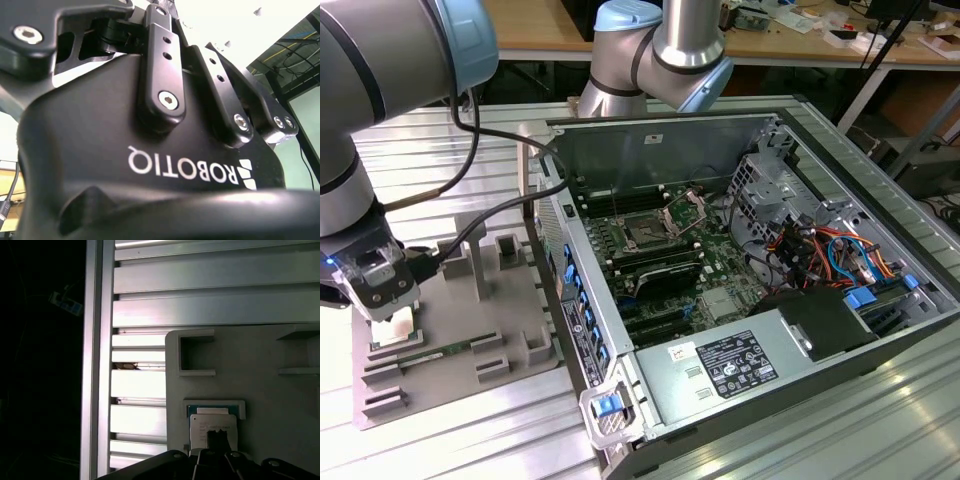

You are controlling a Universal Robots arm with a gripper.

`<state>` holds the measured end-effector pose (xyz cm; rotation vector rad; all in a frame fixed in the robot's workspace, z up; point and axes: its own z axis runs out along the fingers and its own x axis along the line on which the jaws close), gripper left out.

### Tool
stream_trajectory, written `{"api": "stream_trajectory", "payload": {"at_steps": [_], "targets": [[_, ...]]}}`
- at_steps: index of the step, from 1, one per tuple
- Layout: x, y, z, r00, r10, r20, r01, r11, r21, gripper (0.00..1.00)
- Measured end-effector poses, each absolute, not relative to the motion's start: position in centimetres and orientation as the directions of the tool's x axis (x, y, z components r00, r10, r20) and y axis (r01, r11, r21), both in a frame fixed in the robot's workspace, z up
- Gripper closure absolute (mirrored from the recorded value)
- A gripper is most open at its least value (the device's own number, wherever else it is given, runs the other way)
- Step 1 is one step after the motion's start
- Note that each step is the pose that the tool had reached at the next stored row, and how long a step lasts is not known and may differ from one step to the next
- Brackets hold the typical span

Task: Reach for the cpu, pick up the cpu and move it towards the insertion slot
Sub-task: 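Reach for the cpu, then pick up the cpu and move it towards the insertion slot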

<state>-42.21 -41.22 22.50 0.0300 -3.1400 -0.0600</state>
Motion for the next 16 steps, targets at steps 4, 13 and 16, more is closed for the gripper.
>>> {"api": "stream_trajectory", "payload": {"at_steps": [4,13,16], "targets": [[-42.21,-41.22,22.40,-1.000,-0.019,0.000,-0.019,0.999,0.038,0.89],[-42.21,-41.25,22.21,-1.000,-0.019,0.001,-0.019,0.999,0.038,0.89],[-42.21,-41.25,22.20,-1.000,-0.019,0.001,-0.019,0.999,0.038,0.89]]}}
